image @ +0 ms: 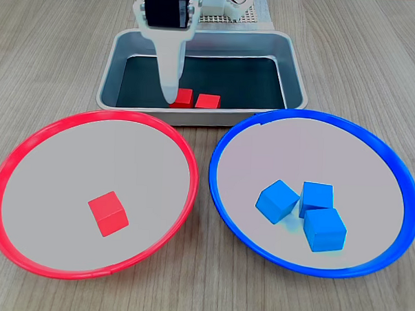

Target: Move six blocks tray to matching dishes

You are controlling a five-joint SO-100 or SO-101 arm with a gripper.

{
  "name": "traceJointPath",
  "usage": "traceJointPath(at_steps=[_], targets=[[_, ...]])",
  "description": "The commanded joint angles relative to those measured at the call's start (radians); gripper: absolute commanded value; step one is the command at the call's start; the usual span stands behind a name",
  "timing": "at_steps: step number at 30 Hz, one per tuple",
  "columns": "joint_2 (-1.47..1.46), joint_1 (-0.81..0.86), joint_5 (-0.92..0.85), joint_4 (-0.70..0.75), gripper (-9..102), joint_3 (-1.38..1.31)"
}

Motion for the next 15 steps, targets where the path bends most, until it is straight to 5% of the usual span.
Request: traceJointPath(at_steps=[1, 8, 15], targets=[[-0.02, 0.002, -0.002, -0.02, 20, -0.049], [-0.08, -0.005, -0.029, -0.029, 17, -0.078], [-0.074, -0.041, -0.101, 0.041, 0, -0.081]])
